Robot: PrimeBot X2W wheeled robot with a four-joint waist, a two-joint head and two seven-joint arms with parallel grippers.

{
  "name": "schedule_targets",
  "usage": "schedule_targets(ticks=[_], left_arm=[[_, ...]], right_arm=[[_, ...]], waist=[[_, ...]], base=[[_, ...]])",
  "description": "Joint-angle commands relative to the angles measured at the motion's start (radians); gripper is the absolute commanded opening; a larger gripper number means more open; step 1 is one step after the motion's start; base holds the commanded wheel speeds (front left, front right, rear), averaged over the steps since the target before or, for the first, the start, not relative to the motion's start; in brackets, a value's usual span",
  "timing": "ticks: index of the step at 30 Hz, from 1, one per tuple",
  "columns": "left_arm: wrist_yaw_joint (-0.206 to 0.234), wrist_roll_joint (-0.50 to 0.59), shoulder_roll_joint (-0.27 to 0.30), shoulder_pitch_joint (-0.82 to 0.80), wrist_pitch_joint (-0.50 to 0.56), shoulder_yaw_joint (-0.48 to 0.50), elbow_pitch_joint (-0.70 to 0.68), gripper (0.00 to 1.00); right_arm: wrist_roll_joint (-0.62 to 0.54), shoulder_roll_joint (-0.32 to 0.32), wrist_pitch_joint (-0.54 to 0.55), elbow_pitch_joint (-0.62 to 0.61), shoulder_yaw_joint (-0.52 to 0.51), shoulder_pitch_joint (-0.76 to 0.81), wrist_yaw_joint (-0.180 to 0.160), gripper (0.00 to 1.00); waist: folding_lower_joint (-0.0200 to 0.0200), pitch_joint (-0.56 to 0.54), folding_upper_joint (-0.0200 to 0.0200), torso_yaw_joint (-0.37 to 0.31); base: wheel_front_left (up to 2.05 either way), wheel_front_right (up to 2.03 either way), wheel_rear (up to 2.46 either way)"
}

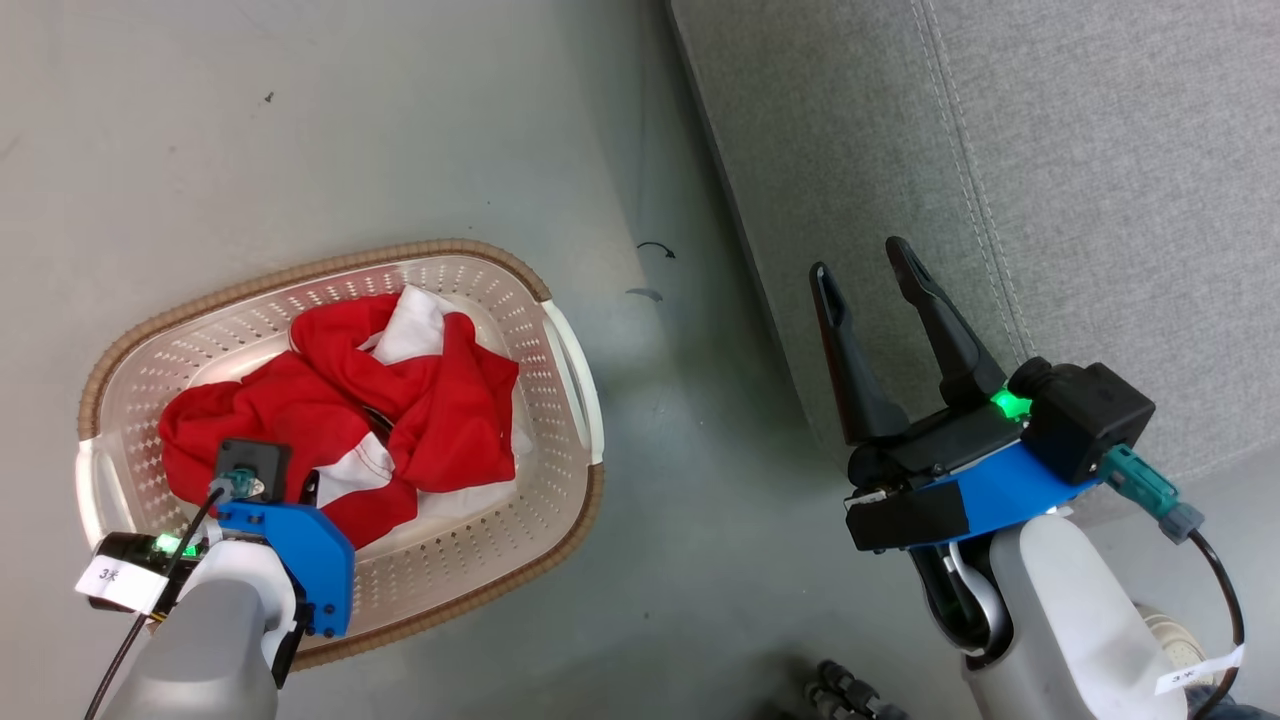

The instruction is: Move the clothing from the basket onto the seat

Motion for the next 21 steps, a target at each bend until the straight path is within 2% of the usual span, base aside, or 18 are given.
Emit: schedule_targets(ticks=[1,11,21], left_arm=[[-0.008,-0.01,0.002,-0.017,-0.002,-0.003,0.002,0.0],[-0.006,-0.045,-0.023,-0.004,-0.022,-0.031,0.002,0.0],[-0.006,-0.091,-0.086,0.039,-0.073,-0.124,-0.037,0.0]], right_arm=[[0.0,-0.003,-0.004,0.003,-0.003,-0.017,0.0,1.0],[-0.013,-0.003,-0.004,0.014,-0.005,-0.018,0.0,1.0],[-0.042,-0.003,-0.004,0.05,-0.013,0.009,0.0,1.0]], waist=[[0.0,-0.004,0.0,0.003],[0.0,-0.044,0.0,0.031],[0.0,-0.194,0.0,0.103]], base=[[0.0,0.0,0.0],[0.0,0.0,0.0],[0.0,0.0,0.0]])
